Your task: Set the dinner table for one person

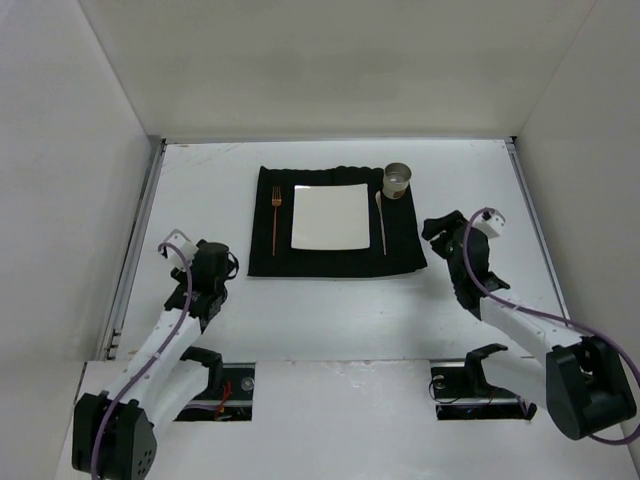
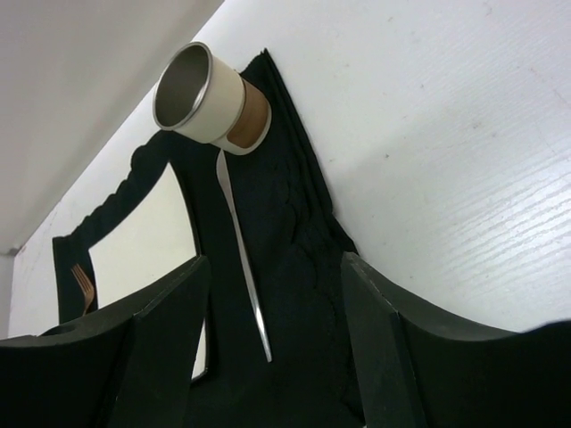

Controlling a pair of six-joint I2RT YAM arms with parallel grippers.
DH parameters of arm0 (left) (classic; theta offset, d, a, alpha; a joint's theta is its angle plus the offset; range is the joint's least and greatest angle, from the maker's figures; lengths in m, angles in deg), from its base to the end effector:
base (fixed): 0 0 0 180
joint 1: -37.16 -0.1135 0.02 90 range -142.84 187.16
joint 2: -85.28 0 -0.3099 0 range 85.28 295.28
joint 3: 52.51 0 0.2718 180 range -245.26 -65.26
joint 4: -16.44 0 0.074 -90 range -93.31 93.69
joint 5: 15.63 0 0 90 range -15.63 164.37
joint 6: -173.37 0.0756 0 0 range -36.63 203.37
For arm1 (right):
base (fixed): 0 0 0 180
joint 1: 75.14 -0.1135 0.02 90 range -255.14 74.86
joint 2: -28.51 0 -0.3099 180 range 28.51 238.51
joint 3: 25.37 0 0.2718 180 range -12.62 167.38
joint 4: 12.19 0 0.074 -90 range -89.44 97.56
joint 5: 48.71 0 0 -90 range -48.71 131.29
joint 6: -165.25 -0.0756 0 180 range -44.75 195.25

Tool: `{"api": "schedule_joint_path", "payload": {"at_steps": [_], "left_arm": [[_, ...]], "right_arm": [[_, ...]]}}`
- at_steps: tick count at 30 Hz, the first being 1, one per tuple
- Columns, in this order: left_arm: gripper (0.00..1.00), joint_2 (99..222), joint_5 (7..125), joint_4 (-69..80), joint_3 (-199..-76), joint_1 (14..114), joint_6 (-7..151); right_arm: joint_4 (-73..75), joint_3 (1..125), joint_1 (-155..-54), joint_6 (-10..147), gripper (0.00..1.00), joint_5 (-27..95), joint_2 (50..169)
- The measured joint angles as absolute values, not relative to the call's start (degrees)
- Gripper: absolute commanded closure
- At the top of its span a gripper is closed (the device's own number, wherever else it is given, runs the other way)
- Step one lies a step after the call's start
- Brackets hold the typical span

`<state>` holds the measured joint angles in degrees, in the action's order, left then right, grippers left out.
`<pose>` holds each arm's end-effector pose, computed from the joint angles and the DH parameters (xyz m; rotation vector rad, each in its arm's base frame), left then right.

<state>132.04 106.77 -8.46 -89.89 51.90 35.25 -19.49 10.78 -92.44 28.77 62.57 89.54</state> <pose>0.1938 -0.0091 0.2173 -0.8872 1.8668 -0.0567 0.2508 0.0494 0.2266 0.7161 1.7356 0.4227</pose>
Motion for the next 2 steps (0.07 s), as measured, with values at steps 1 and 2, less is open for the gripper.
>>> {"api": "schedule_joint_path", "payload": {"at_steps": [1,2], "left_arm": [[0.46,132.37,106.71,-8.02,-89.6,52.42,35.29],[0.44,132.81,106.71,-7.82,-89.49,52.91,35.49]], "right_arm": [[-19.49,10.78,-92.44,28.77,0.34,62.59,89.85],[-19.49,10.78,-92.44,28.77,0.34,62.61,90.15]]}}
